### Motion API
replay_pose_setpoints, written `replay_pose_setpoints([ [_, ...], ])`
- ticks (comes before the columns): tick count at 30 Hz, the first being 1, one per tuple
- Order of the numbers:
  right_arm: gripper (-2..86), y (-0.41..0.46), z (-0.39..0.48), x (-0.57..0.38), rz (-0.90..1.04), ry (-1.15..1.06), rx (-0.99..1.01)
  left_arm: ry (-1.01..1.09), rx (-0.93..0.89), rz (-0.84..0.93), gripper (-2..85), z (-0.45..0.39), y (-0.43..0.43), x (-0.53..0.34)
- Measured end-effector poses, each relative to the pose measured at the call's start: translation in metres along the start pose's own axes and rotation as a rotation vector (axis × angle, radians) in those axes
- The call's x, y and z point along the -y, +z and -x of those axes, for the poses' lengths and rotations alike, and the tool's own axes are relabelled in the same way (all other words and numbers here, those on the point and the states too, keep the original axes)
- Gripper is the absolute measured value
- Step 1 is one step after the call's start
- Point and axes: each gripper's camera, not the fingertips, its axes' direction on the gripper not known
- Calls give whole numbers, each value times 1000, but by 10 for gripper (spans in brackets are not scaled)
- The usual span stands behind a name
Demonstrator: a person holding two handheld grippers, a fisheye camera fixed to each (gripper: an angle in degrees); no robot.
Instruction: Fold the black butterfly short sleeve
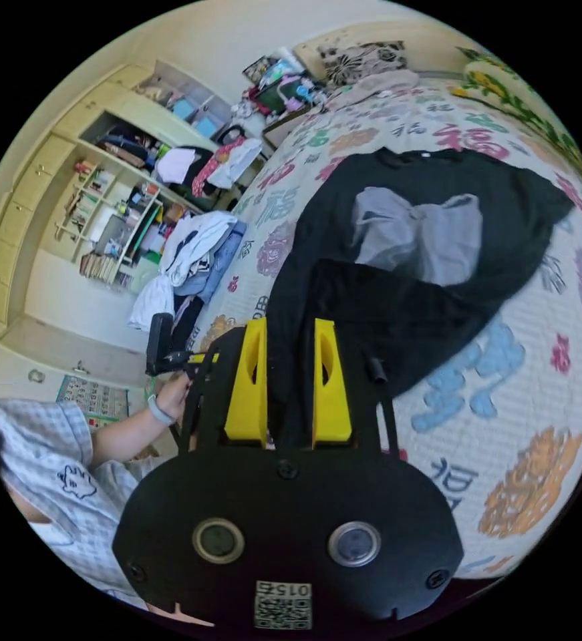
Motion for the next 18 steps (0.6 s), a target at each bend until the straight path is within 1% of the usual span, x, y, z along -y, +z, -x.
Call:
replay_pose_setpoints([
  [3, 104, 33, -20, 59, 123, 24, -55, -13, -10, -1, 1, 4, 10, 23],
  [5, 102, 63, -44, 89, 273, 70, -94, 28, 7, -41, -5, -2, 4, 33],
  [6, 88, 69, -51, 94, 317, 78, -100, 86, 43, -43, -7, -9, 0, 39],
  [7, 60, 73, -60, 100, 347, 79, -128, 142, 74, -22, -7, -15, -3, 45],
  [8, 26, 66, -67, 103, 332, 51, -178, 166, 85, -8, -7, -17, -4, 48],
  [10, 5, 51, -81, 104, 327, 59, -125, 213, 127, 4, -6, -15, -14, 56],
  [12, 0, 19, -95, 95, 230, 85, -80, 176, 137, -18, -3, -1, -25, 62],
  [14, -3, -34, -112, 66, 71, 129, -11, 100, 113, -49, 7, 20, -35, 68],
  [15, -3, -48, -116, 57, 30, 144, 6, 44, 94, -64, 17, 35, -39, 72],
  [17, -4, -99, -133, 12, -111, 226, 27, -17, 61, -70, 37, 54, -43, 79],
  [18, -4, -111, -138, -1, -140, 251, 27, -44, 45, -78, 47, 65, -43, 83],
])
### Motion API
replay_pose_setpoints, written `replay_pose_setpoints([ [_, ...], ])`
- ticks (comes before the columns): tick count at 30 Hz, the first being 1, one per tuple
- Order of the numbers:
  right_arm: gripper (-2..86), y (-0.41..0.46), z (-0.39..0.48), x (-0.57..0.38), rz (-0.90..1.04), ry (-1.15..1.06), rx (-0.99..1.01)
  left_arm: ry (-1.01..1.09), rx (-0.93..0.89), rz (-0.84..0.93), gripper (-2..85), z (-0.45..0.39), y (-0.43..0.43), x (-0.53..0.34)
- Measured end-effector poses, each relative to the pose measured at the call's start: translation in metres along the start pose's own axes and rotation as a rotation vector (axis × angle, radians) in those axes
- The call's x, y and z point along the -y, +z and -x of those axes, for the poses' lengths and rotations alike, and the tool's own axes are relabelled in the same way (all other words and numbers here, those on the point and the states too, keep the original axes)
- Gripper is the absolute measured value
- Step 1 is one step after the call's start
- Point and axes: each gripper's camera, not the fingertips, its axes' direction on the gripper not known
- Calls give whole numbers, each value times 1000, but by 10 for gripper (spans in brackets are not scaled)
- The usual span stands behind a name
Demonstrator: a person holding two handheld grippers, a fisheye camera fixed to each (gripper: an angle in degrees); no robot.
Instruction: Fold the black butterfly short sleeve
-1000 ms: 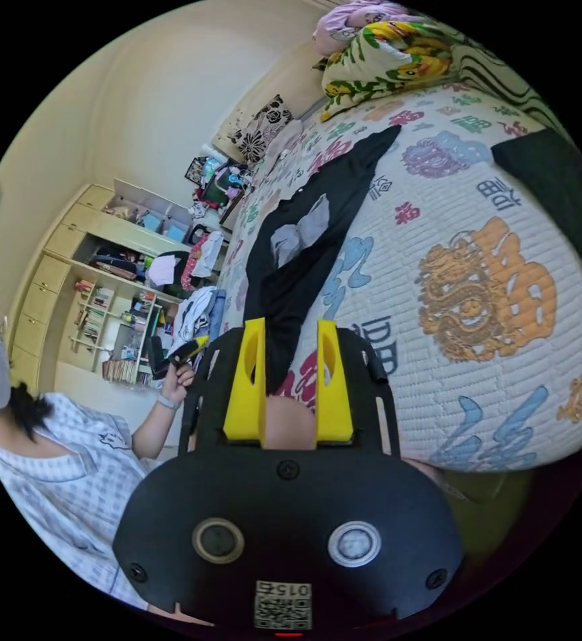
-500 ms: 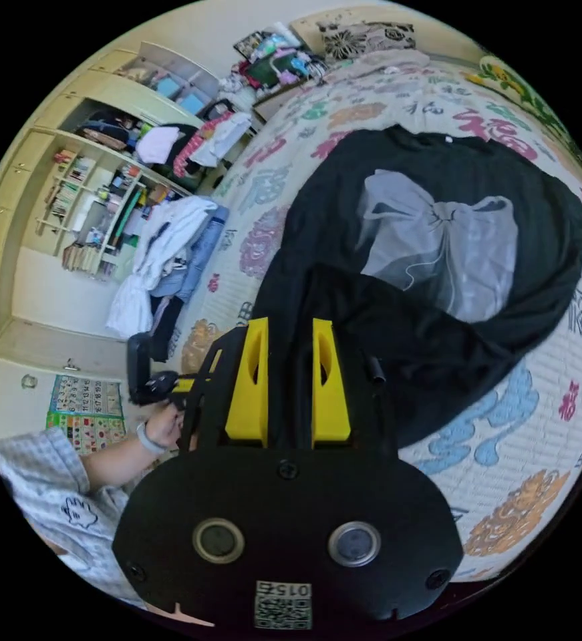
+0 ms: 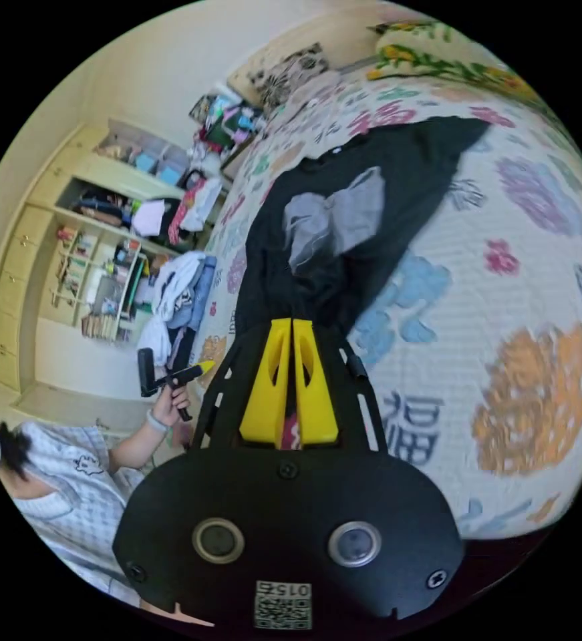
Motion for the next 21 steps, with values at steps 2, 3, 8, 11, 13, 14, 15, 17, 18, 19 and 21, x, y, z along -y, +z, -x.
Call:
replay_pose_setpoints([
  [2, -3, -41, -27, -36, -84, 106, -33, -37, -31, -11, 56, 14, 4, 7],
  [3, -3, -48, -34, -45, -96, 135, -44, -66, -63, -12, 59, 22, 9, 12],
  [8, 2, -84, -87, -105, -87, 330, -150, -152, -193, -4, 63, 45, 25, 35],
  [11, 23, -98, -112, -123, -136, 395, -99, -123, -175, 1, 63, 47, 25, 46],
  [13, 55, -108, -124, -127, -195, 426, -90, -117, -160, -4, 63, 52, 21, 52],
  [14, 79, -113, -132, -125, -217, 439, -94, -118, -159, -11, 63, 53, 20, 54],
  [15, 85, -114, -136, -123, -218, 441, -95, -124, -149, -25, 62, 56, 17, 56],
  [17, 99, -112, -154, -108, -162, 462, -119, -137, -135, -43, 62, 61, 13, 58],
  [18, 98, -110, -159, -105, -147, 468, -120, -145, -131, -44, 62, 63, 12, 59],
  [19, 95, -106, -167, -99, -133, 479, -103, -150, -125, -38, 62, 66, 11, 59],
  [21, 58, -102, -174, -92, -117, 493, -82, -145, -109, -31, 62, 68, 9, 59],
])
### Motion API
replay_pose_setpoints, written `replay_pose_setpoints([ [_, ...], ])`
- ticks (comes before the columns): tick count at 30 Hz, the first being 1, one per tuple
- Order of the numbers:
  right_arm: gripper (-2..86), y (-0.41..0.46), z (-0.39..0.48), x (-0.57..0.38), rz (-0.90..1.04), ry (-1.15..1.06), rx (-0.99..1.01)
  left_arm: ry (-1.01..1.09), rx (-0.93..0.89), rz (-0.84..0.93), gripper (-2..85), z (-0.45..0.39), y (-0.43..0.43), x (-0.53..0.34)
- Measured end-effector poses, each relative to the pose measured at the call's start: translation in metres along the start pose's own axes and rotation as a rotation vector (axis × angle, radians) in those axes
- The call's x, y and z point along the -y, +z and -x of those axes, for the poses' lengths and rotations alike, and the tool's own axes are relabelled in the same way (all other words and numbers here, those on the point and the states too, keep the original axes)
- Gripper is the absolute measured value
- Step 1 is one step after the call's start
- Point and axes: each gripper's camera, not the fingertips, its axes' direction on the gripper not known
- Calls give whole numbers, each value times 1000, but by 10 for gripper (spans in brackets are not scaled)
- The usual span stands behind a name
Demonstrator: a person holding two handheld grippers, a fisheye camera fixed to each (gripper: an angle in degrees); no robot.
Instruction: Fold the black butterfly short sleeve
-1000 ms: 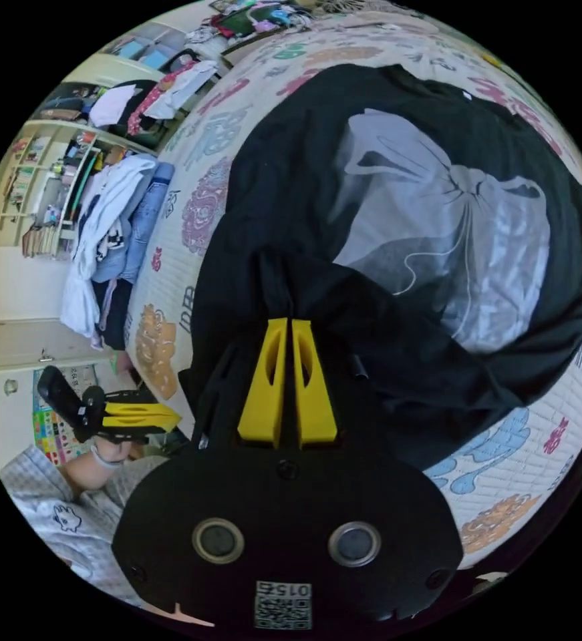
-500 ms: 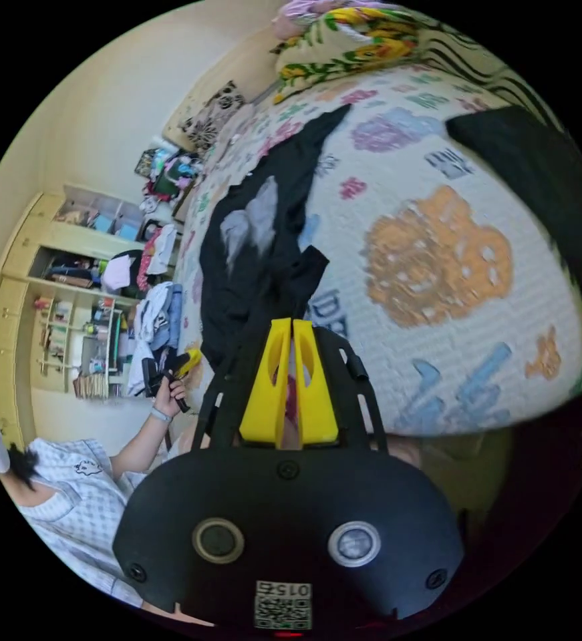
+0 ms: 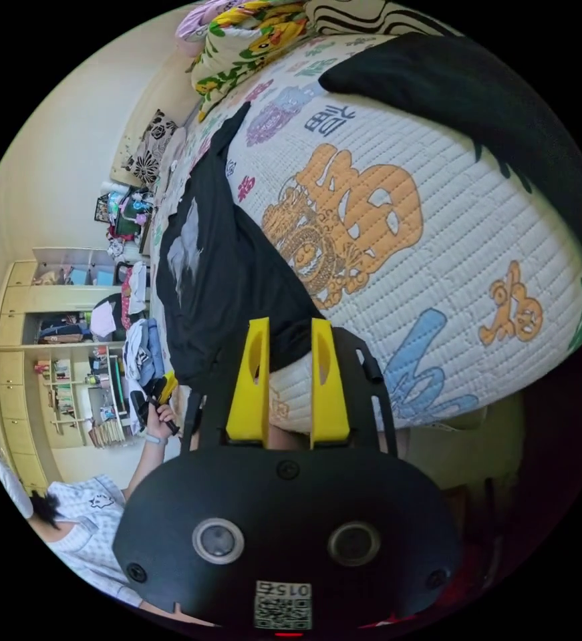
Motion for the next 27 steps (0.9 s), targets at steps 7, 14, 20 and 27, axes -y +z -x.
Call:
replay_pose_setpoints([
  [7, -4, -35, -3, -8, 0, -65, -65, -46, -64, -7, 67, 18, -12, -8],
  [14, 17, -90, -29, -29, -20, -76, -82, -93, -154, -24, 69, 25, -16, -18],
  [20, 106, -60, -40, -6, 39, 16, 30, -124, -235, -9, 49, 22, 0, -20],
  [27, 24, -60, -38, -2, 81, 26, 20, 9, -111, 24, -3, -22, -27, -34],
])
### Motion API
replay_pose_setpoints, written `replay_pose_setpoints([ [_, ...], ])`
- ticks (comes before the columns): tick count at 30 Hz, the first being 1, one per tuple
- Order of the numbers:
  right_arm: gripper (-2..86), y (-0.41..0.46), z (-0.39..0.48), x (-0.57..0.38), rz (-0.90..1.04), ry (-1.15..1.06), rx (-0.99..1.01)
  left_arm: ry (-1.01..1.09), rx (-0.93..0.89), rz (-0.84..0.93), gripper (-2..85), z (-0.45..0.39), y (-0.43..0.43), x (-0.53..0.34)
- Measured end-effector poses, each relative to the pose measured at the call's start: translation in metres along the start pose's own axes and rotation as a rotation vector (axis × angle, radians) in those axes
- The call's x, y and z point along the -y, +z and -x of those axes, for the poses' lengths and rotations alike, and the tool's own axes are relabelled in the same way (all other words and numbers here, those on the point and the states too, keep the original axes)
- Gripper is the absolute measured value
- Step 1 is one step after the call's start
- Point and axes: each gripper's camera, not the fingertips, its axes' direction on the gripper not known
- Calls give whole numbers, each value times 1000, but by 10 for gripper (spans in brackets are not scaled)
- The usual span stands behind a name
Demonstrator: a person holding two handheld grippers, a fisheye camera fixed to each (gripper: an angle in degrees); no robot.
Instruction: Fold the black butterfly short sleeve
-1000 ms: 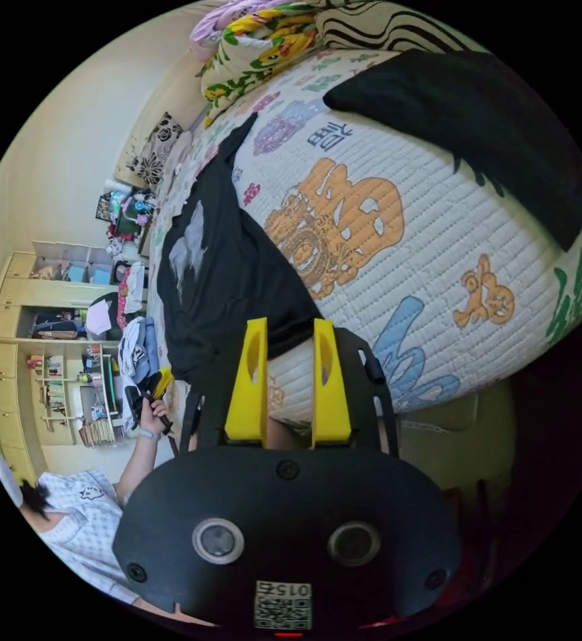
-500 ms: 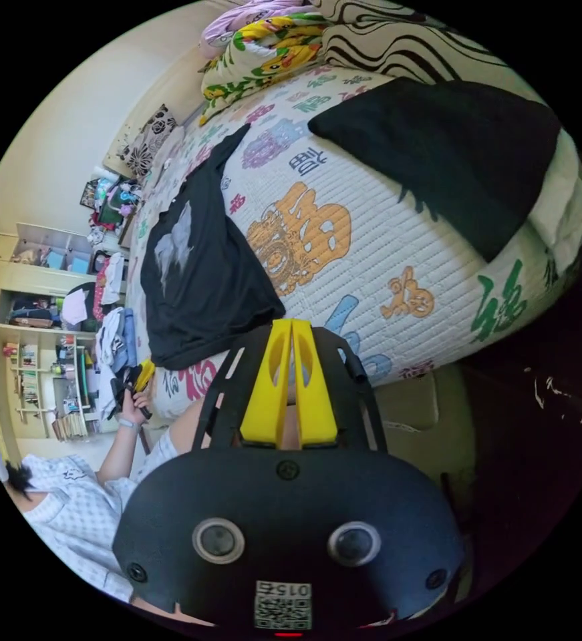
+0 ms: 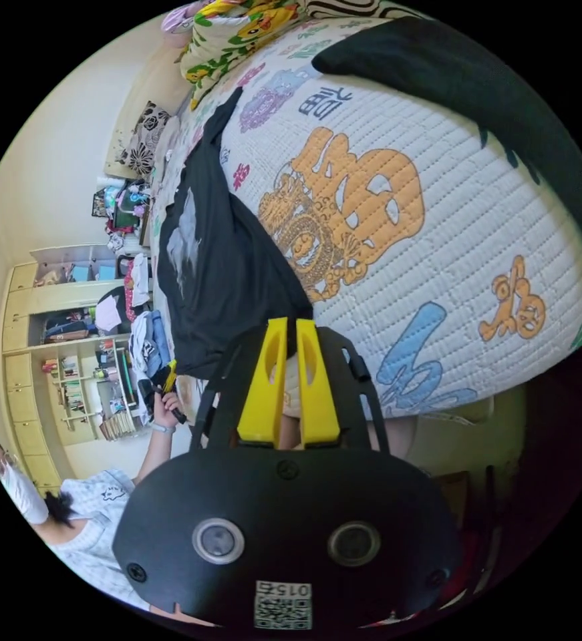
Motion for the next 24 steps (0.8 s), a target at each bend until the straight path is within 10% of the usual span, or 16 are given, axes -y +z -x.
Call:
replay_pose_setpoints([
  [10, 5, -57, 18, -90, -64, -93, -48, 329, 351, -40, -6, -108, -83, -109],
  [24, 7, -79, 30, -115, -70, 13, 11, 210, 417, 159, -3, -128, -52, -159],
])
